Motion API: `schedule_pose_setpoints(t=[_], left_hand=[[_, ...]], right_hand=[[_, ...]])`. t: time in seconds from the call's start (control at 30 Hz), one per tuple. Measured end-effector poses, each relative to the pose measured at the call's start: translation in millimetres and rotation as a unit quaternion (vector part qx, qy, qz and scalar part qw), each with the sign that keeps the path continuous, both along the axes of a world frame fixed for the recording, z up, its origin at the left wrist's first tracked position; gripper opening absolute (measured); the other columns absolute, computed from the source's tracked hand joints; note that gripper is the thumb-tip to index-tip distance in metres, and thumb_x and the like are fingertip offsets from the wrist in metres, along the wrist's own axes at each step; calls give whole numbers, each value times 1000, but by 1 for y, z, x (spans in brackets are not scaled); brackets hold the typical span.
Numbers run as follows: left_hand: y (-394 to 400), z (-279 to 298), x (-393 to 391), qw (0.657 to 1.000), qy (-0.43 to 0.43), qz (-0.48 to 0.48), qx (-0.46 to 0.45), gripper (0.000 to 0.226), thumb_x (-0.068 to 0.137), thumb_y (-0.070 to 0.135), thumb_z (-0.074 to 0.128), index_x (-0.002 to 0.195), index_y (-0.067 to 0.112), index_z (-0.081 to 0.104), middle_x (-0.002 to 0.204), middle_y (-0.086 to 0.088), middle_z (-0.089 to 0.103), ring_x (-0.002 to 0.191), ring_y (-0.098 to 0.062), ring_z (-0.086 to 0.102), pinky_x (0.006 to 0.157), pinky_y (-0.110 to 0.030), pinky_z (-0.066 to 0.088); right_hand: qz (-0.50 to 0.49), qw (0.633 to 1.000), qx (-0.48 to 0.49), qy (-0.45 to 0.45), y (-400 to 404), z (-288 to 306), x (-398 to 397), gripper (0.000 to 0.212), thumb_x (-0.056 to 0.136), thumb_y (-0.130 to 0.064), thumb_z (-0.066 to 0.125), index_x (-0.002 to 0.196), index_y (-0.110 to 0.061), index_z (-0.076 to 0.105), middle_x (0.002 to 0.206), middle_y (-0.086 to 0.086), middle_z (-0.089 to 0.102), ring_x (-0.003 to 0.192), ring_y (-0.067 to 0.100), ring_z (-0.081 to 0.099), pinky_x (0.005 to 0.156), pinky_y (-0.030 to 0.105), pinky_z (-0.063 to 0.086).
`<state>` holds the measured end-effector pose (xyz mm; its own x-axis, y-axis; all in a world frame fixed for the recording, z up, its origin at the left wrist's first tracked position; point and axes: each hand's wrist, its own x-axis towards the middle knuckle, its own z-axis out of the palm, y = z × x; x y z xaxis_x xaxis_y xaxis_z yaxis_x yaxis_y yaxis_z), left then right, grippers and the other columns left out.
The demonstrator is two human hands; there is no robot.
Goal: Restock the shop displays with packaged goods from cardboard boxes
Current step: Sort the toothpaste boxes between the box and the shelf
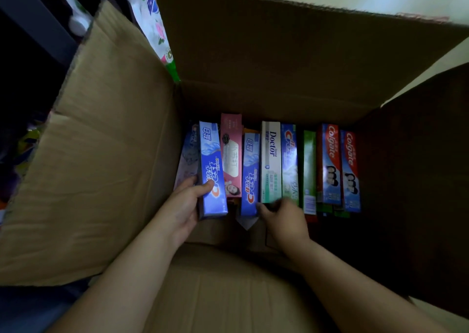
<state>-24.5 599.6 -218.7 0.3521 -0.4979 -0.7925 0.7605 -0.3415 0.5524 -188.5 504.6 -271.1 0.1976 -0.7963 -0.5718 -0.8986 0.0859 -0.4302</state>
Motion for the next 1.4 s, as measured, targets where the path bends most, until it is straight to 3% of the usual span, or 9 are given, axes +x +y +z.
schedule_pose_setpoints(t=[0.13,0.23,0.3,0.57,0.83,0.97,1.13,1.3,1.4], left_hand=[[0,0,-1,1000,-6,-10,-4,28,92,9,54,120,15,55,105,-8,68,90,-17,66,71,-31,53],[3,-2,-1,1000,-10,-15,-6,30,92,10,54,121,15,54,105,-8,68,90,-17,66,69,-30,51],[4,-4,-2,1000,-7,-12,-9,28,92,10,54,120,15,54,103,-7,68,89,-17,66,69,-29,51],[2,-9,0,1000,-4,-4,-9,44,87,11,59,131,12,50,115,-15,66,100,-25,65,75,-34,53],[-2,-3,-2,999,-5,20,-28,40,91,2,54,130,9,50,104,-12,68,87,-22,66,70,-31,57],[-3,4,-6,999,18,20,-44,43,91,0,52,133,5,48,116,-21,66,99,-31,66,80,-39,57],[-2,14,-9,994,58,11,-94,39,91,6,51,130,11,49,110,-15,68,89,-24,71,67,-36,61],[-4,13,-12,995,44,16,-90,42,92,7,51,134,11,47,115,-16,67,95,-25,69,74,-37,60],[-4,12,-11,994,41,22,-95,43,92,5,50,134,13,47,118,-17,66,100,-27,67,78,-38,58]], right_hand=[[-320,886,311,-131,4,-17,14,44,85,-36,69,114,-5,59,82,9,61,73,25,60,60,30,49],[-427,782,378,-252,8,-27,27,24,92,-18,61,112,-7,55,87,14,62,72,24,61,49,32,56],[-444,761,383,-277,10,-25,27,16,91,-12,60,106,-6,56,91,15,63,75,26,62,42,30,55],[-281,840,410,-218,11,28,10,6,86,-7,66,88,-2,64,72,13,71,56,20,68,50,28,57],[-246,824,398,-320,20,82,-8,23,88,-7,62,103,10,62,86,20,73,66,23,72,56,27,58],[-180,830,356,-389,24,90,-3,36,79,-14,66,112,-2,62,103,16,72,89,25,72,69,29,59],[-148,838,331,-407,27,82,6,39,85,-17,61,123,-9,60,112,12,70,82,10,69,60,17,52],[-164,811,326,-458,31,74,3,48,84,-21,69,128,-5,57,122,17,65,113,32,62,94,42,52],[-164,797,328,-480,29,74,5,41,86,-18,65,124,-4,58,120,18,66,110,32,64,90,38,54]])
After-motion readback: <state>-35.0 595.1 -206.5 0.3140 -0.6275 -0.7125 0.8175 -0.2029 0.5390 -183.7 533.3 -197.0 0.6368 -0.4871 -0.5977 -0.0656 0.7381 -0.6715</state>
